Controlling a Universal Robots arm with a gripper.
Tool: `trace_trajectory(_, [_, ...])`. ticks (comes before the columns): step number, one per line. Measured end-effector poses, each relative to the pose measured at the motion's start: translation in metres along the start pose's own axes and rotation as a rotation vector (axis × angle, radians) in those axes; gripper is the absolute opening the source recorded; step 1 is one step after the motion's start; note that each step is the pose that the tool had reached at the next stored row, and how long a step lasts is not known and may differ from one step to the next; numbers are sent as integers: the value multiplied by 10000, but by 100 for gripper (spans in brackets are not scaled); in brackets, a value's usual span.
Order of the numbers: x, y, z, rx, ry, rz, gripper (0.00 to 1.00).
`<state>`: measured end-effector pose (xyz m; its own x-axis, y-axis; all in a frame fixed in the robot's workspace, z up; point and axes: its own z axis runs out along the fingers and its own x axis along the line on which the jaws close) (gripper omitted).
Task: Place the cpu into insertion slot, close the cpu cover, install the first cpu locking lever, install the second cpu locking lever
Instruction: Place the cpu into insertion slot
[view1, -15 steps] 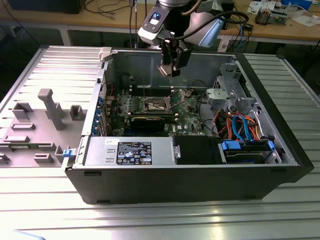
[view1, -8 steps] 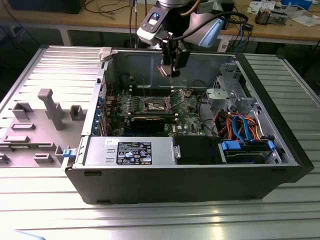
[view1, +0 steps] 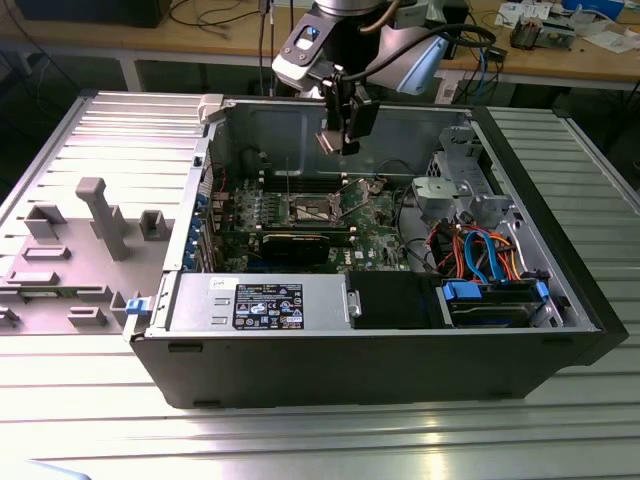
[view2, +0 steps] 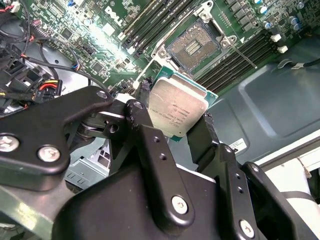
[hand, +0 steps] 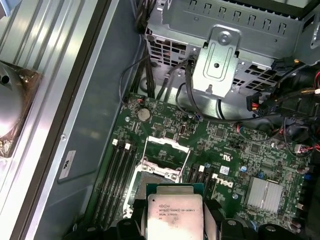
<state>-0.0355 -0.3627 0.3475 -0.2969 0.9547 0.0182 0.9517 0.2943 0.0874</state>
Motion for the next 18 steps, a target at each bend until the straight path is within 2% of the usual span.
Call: trace_trajectory(18, [0, 0, 5, -2, -12, 134, 55])
